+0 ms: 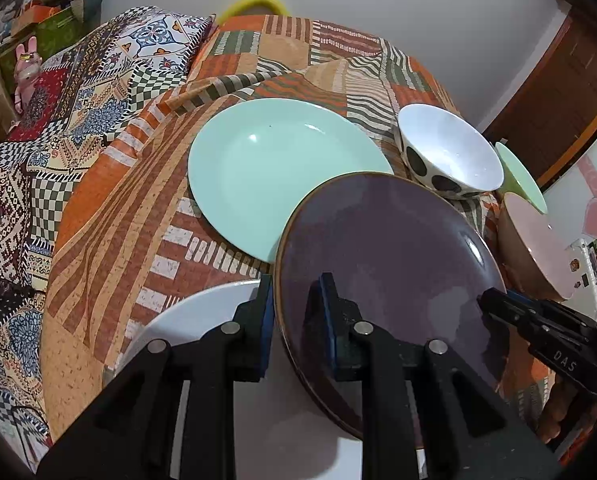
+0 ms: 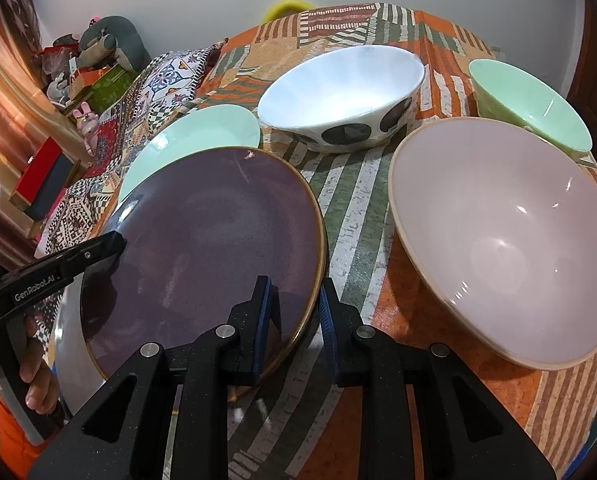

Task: Organize plates and bowls
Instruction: 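Lift the dark purple plate with both grippers and carry it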

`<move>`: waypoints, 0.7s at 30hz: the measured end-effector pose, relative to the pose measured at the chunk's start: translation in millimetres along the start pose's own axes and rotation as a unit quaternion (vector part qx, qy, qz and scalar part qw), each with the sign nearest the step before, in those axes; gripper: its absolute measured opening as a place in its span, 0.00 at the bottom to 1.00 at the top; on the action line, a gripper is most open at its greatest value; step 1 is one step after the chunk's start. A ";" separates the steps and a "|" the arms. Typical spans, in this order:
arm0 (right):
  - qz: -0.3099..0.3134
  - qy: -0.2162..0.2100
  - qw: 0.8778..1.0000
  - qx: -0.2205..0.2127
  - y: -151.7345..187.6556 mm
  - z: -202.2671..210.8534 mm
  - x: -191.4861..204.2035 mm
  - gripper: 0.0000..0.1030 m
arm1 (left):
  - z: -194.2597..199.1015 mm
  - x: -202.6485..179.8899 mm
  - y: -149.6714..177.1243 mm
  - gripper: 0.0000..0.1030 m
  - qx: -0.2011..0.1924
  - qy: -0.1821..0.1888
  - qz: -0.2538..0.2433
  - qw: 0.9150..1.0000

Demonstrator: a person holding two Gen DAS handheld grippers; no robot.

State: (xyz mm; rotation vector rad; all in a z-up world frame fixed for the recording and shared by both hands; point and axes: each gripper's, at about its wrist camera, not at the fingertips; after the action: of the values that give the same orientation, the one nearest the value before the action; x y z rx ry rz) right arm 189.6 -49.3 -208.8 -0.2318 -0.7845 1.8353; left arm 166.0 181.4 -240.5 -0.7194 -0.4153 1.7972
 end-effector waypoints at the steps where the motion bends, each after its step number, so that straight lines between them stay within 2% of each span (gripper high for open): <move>1: 0.000 -0.001 1.000 -0.001 -0.5 1.5 0.1 0.21 | 2.7 -1.6 0.9 0.20 -0.002 -0.002 -0.003 1.000; 21: 0.005 -0.008 0.998 -0.067 -1.5 67.4 3.7 0.21 | 87.4 -43.3 4.5 0.20 -0.064 0.011 -0.035 0.997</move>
State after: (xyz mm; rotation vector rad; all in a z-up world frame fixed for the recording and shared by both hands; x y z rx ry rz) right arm 155.3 -72.9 -155.6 -0.3081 -0.9211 1.7975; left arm 114.9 145.2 -165.7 -0.8037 -0.5392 1.7074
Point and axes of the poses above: each gripper's, at about its wrist camera, not at the fingertips, and z roughly against the way its jaws point, x to its left, y to its underside, and after that the axes turned 7 degrees about -x, right-handed
